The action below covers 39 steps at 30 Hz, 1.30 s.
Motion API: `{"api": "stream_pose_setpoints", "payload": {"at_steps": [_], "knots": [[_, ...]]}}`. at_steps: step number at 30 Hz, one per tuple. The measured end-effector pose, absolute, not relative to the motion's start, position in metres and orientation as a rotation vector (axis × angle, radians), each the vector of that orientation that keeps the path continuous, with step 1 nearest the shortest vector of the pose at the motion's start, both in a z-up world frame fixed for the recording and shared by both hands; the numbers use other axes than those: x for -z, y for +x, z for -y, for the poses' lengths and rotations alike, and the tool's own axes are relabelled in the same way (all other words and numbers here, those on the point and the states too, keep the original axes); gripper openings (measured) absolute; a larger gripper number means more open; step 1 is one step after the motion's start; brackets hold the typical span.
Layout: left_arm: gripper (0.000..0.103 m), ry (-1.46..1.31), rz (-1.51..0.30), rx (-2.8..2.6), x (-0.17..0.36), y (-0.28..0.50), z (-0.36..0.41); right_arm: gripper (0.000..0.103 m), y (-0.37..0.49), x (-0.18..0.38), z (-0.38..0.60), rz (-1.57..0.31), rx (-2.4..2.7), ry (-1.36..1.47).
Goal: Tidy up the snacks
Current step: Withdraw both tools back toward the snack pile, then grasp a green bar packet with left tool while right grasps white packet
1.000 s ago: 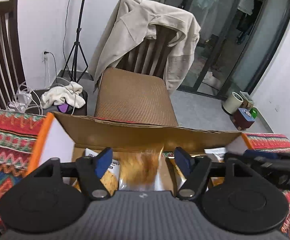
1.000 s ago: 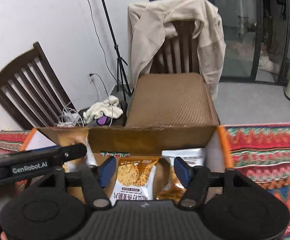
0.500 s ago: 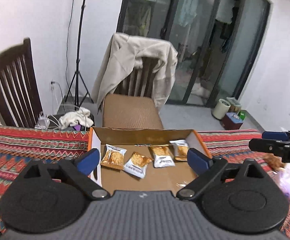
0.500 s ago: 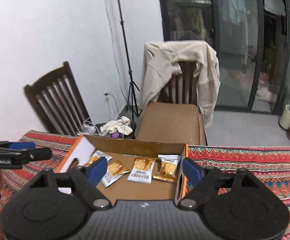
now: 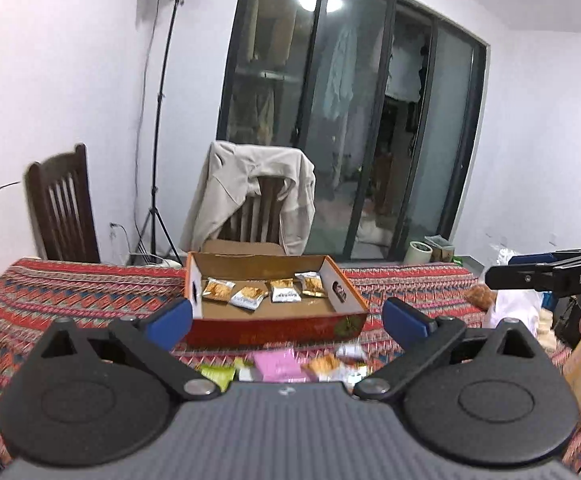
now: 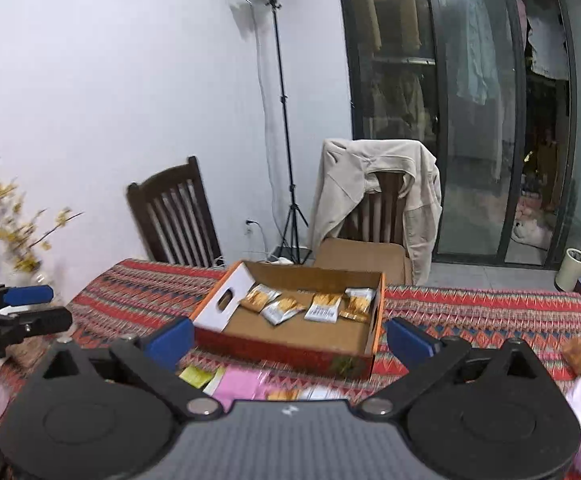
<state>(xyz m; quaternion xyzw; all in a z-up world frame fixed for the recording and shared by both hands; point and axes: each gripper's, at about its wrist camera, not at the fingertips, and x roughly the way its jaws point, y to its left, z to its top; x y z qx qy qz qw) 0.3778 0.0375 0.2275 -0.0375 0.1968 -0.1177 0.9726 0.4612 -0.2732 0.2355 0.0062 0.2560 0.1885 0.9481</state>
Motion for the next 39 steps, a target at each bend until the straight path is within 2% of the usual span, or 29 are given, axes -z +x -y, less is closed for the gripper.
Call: {"api": "stream_pose_setpoints", "payload": {"at_steps": [10,15,22,39], "knots": [[0.103,-0.092,-0.324,0.184,-0.147,0.25,-0.025,0.103,0.328,-0.139,0.3,-0.456,-0.339,0.055],[0.103,-0.105,-0.338,0.181,-0.099,0.202,-0.026,0.103,0.279,-0.08,0.298,-0.487,-0.274,0.036],[0.103,-0.057,-0.442,0.162,-0.051,0.189,-0.021,0.103,0.24,-0.002,0.274,-0.568,-0.216,-0.081],[0.103,-0.04,-0.482,0.169,-0.041,0.241,-0.019,0.103,0.271,0.002,0.275,-0.503,-0.215,-0.008]]}}
